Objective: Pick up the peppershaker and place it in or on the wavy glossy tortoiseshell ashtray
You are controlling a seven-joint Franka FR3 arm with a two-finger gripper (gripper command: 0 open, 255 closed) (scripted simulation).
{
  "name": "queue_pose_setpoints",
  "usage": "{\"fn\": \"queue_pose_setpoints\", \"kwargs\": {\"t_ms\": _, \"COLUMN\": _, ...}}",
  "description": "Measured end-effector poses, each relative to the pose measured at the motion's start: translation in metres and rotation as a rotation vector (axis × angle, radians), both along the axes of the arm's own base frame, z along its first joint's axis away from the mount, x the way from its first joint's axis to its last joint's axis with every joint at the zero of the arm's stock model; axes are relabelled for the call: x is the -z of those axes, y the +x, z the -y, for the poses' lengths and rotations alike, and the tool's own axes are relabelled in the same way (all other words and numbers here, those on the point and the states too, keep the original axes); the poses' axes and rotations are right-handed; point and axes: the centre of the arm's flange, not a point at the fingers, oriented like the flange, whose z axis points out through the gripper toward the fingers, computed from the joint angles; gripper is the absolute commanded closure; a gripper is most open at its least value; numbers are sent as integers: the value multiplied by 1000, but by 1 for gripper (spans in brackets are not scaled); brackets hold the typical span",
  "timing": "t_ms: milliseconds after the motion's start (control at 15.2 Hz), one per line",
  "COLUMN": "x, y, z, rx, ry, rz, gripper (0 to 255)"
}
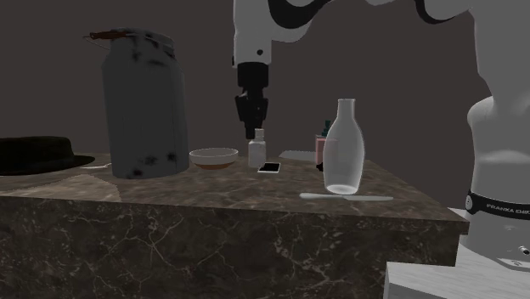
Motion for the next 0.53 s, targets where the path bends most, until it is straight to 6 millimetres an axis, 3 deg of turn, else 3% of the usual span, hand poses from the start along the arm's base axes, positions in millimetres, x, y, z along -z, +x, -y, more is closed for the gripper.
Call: {"fn": "queue_pose_setpoints", "kwargs": {"t_ms": 528, "x": -38, "y": -2, "z": 8, "rx": 0, "ry": 0, "rz": 0, "gripper": 255}}
